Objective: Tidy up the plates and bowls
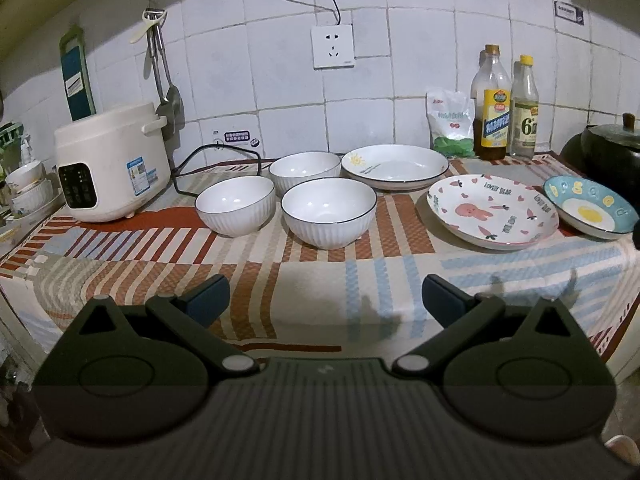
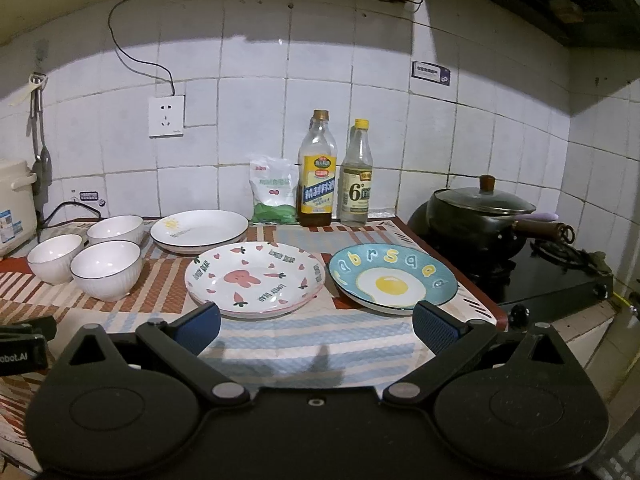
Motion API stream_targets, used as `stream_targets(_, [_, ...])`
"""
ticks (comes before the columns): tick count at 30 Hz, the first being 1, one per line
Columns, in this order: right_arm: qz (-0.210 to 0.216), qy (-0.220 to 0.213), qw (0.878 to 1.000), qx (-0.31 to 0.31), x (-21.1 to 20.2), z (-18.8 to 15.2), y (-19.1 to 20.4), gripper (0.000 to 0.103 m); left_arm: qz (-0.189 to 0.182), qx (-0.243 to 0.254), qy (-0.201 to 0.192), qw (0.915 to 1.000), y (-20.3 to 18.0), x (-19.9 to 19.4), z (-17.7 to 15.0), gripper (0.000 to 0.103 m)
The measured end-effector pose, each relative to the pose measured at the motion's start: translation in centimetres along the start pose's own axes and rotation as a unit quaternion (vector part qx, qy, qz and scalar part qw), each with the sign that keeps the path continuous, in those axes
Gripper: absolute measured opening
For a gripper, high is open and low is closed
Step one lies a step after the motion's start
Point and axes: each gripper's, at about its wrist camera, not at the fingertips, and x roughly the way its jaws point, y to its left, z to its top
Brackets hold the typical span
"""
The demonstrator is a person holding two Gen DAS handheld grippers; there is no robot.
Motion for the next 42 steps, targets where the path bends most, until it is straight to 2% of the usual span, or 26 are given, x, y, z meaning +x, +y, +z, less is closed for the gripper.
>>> stream_targets(9, [0.017,0.004,1.000,-0.004,-0.1,0.2,0.1,0.103,-0.010,-0.013,0.000,0.9999,0.9,-0.1,-0.1,0.103])
stream_targets(32, [0.000,-0.009,1.000,-0.012,-0.7,0.2,-0.1,0.103,-0.017,-0.018,-0.001,0.9997,1.1,-0.8,0.1,0.103])
stream_targets(42, [-0.004,-0.015,1.000,-0.010,-1.1,0.3,-0.4,0.103,-0.032,0.004,-0.018,0.9993,0.7,-2.3,0.3,0.103])
